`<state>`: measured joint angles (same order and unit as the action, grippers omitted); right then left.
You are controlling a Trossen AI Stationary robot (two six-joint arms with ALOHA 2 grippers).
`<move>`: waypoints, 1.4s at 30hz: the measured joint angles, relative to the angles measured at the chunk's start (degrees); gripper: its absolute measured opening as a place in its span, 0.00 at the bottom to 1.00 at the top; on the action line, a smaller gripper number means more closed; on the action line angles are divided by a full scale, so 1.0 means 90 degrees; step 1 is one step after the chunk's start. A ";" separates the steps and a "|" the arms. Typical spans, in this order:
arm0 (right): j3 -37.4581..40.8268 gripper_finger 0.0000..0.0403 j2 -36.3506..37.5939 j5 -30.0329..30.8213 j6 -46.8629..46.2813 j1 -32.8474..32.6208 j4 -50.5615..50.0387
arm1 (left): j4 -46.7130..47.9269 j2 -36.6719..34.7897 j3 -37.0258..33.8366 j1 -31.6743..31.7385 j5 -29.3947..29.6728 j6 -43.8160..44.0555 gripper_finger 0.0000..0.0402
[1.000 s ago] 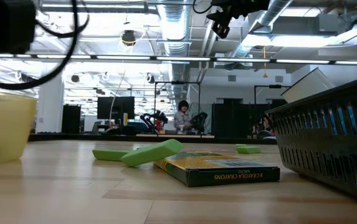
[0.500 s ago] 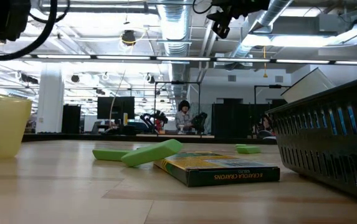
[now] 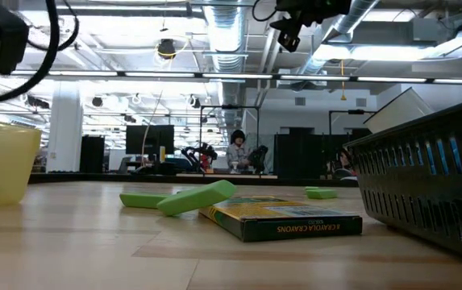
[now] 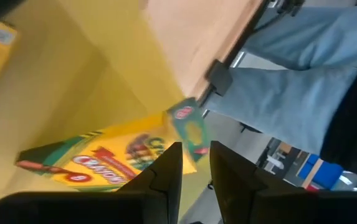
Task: Pick & Place School Supplies
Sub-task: Put the yellow crayon box into the yellow bin
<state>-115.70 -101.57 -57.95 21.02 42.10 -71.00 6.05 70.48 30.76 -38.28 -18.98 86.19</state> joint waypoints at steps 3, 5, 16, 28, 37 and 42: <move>0.0000 0.39 0.0001 0.0000 -0.0002 0.0045 -0.0018 | -0.0108 0.0075 -0.0129 -0.0068 0.0009 0.0000 0.19; 0.0000 0.39 0.0001 -0.0002 -0.0005 0.0080 -0.0064 | -0.0135 0.0119 -0.0253 -0.0179 0.0001 0.0025 0.19; -0.0002 0.39 0.0001 0.0117 0.0036 0.0093 -0.0071 | -0.1673 0.0704 -0.1159 -0.0814 -0.0103 0.1006 0.19; -0.0002 0.39 0.0001 0.0143 0.0043 0.0093 0.0038 | -0.2342 0.1400 -0.1216 -0.0651 -0.0177 0.1675 0.19; -0.0007 0.39 0.0001 0.0142 -0.0078 0.0461 0.0684 | -0.2306 0.0204 -0.1241 -0.0162 0.1070 0.1834 0.19; -0.0007 0.39 0.0001 0.0016 -0.0498 0.0727 0.1067 | -0.2050 -0.0595 -0.1231 0.0419 0.2288 0.1572 0.19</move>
<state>-115.77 -101.56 -57.81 16.53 48.65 -61.40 -12.41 65.12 19.68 -34.51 1.61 100.34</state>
